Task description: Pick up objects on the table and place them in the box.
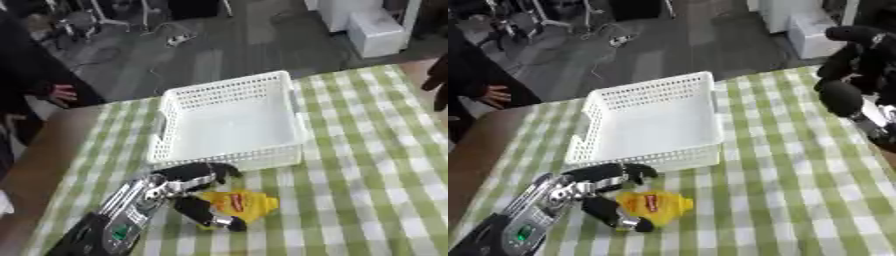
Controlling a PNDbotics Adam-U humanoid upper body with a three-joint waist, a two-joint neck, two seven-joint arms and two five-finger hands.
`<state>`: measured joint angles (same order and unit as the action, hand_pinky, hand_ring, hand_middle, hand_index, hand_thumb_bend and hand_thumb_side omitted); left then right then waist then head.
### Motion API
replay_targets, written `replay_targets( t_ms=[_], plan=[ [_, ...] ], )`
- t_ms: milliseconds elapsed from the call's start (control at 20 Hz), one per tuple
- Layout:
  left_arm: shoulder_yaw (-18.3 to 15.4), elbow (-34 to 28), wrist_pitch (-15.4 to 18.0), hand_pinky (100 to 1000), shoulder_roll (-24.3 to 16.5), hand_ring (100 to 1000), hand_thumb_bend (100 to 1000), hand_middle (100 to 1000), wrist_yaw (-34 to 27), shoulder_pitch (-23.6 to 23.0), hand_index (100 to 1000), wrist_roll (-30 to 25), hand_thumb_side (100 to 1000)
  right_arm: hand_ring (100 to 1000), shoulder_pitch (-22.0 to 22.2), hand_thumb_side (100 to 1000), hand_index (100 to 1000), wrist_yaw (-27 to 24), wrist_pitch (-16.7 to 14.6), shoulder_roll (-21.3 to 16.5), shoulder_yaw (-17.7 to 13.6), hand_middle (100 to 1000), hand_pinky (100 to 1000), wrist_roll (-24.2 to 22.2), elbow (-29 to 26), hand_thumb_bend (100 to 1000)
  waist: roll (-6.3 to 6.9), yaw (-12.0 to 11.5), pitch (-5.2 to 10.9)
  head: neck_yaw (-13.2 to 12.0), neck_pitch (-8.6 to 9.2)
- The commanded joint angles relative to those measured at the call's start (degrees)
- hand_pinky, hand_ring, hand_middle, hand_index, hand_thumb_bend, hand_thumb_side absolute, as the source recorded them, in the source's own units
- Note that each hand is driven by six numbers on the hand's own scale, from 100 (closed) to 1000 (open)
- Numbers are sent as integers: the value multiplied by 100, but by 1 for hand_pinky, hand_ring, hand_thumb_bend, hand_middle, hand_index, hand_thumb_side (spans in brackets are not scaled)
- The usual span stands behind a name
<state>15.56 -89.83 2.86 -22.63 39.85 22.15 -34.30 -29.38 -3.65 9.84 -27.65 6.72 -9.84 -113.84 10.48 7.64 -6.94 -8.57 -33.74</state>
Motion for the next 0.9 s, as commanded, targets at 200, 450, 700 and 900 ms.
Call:
replay_targets(
  t_ms=[200, 450, 700, 900],
  plan=[
    [2, 30, 39, 901, -42, 871, 670, 977, 83, 49, 1000, -12, 818, 529, -107, 596, 839, -3, -4, -11, -13, 537, 355, -17, -75, 811, -43, 3, 52, 12, 7],
    [9, 70, 74, 904, -34, 873, 681, 979, 149, 46, 1000, -18, 800, 529, -116, 597, 839, -8, -8, -6, -4, 538, 355, -28, -75, 810, -43, 8, 50, 19, 3],
    [8, 113, 96, 907, -25, 875, 677, 980, 227, 51, 1000, 7, 799, 529, -122, 597, 839, -4, -7, -4, -8, 538, 355, -26, -75, 809, -35, 15, 44, 16, 1],
    [8, 166, 113, 909, -21, 876, 676, 980, 295, 45, 1000, 39, 798, 529, -126, 597, 839, 0, -6, -3, -6, 538, 355, -30, -75, 809, -31, 19, 37, 21, 0]
  ],
)
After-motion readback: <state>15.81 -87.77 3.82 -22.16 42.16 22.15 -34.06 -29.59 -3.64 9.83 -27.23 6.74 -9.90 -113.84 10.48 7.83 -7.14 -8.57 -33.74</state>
